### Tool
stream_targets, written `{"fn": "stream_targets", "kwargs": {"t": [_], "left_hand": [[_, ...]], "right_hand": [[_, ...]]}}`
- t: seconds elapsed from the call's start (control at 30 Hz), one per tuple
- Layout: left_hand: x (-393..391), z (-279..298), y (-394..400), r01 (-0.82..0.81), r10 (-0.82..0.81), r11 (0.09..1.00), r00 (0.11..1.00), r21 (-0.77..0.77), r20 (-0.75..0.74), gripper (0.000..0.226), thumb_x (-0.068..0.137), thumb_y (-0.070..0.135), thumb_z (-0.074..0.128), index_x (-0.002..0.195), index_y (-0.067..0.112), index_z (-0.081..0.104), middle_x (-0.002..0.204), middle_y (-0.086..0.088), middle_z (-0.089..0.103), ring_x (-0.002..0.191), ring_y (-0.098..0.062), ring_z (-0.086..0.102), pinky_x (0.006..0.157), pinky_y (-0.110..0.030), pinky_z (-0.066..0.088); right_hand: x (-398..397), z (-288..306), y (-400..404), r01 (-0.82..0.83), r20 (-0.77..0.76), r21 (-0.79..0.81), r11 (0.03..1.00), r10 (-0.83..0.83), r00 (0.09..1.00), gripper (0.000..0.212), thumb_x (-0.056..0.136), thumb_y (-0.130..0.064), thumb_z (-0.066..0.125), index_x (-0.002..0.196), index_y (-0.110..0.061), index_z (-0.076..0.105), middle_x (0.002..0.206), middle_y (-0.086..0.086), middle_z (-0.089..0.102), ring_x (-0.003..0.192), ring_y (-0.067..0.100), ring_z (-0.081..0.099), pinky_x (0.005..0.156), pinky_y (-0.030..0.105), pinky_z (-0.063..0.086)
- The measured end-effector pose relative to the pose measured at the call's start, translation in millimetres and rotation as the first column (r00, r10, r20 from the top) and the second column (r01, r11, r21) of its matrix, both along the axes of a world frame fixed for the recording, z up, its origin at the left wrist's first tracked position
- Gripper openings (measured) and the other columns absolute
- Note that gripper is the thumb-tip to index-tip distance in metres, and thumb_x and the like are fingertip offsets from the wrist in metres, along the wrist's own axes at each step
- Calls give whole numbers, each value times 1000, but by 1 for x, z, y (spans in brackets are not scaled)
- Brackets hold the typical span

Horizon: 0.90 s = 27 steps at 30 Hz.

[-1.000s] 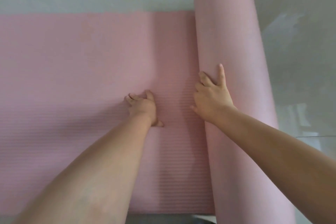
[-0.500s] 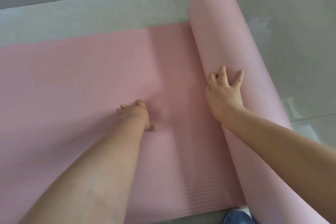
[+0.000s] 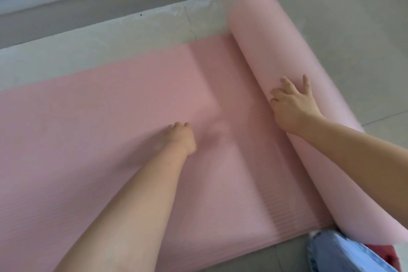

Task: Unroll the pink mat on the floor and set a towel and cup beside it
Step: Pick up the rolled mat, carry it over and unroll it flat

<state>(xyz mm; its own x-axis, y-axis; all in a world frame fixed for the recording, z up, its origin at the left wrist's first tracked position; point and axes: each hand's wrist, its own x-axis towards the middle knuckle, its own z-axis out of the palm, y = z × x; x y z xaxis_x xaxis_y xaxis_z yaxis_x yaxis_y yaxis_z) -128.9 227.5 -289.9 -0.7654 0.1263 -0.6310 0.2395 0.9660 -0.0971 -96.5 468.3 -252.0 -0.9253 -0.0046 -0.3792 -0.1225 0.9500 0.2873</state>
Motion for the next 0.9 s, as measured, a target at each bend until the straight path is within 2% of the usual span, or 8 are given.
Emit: {"fn": "stream_targets", "kwargs": {"t": [0.1, 0.2, 0.37, 0.5, 0.6, 0.7, 0.8, 0.9], "left_hand": [[-7, 0, 39, 17, -15, 997, 1000, 70, -25, 48, 92, 22, 50, 134, 2, 39, 139, -20, 43, 129, -33, 42, 106, -37, 37], [-8, -1, 70, 66, -63, 993, 997, 96, -34, 47, 92, 22, 49, 134, 3, 40, 140, -17, 42, 131, -32, 40, 106, -40, 36], [-12, 3, 112, 104, -102, 992, 994, 65, -36, 46, 92, 24, 49, 134, 7, 42, 140, -13, 44, 131, -30, 40, 103, -42, 39], [-15, 6, 144, 79, -78, 996, 996, 28, -33, 46, 91, 20, 48, 135, 5, 43, 141, -14, 44, 130, -31, 43, 105, -39, 39], [-8, 6, 168, 69, -69, 997, 998, 39, 2, 48, 92, 22, 50, 135, 4, 42, 141, -16, 44, 130, -32, 43, 106, -38, 38], [1, 5, 195, 41, -45, 997, 998, 69, 45, 52, 91, 26, 53, 136, 3, 39, 141, -18, 44, 130, -32, 44, 106, -37, 38], [8, 3, 218, 11, -22, 995, 994, 100, 104, 60, 91, 24, 53, 143, 6, 29, 145, -19, 38, 132, -32, 42, 107, -34, 36], [13, -1, 231, -2, -16, 994, 987, 113, 158, 70, 91, 23, 52, 150, 22, 14, 150, -19, 31, 134, -30, 40, 107, -31, 35]], "right_hand": [[-3, -3, 12, -24, -36, 30, 999, 25, 999, 38, 86, -25, 50, 122, -14, 52, 135, 10, 38, 134, 32, 23, 107, 68, 10], [-8, -4, 23, -35, -89, 34, 999, 38, 995, 46, 81, -28, 58, 122, -11, 47, 131, 13, 39, 125, 32, 32, 106, 68, 14], [-14, -2, 55, 33, -114, 15, 999, -31, 993, 78, 64, -47, 72, 126, -12, 40, 133, 15, 34, 125, 32, 30, 102, 68, 23], [-7, -6, 83, 89, -141, -80, 993, -100, 985, 94, 61, -47, 75, 134, -10, 28, 138, 16, 26, 131, 32, 24, 101, 65, 28], [-4, -6, 97, 111, -119, -154, 982, -130, 984, 89, 69, -44, 70, 138, -12, 22, 143, 16, 19, 137, 34, 15, 102, 66, 26], [-2, -6, 116, 127, -83, -255, 959, -152, 985, 71, 80, -33, 60, 139, -20, 23, 148, 18, 8, 140, 39, 2, 104, 67, 19], [-1, -4, 138, 109, -24, -371, 922, -127, 992, 60, 84, -28, 53, 138, -30, 29, 155, 7, -9, 140, 44, -9, 105, 69, 13], [-4, -2, 153, 94, 37, -427, 899, -87, 996, 53, 86, -27, 47, 136, -37, 33, 157, -6, -14, 139, 46, -15, 105, 70, 11]]}}
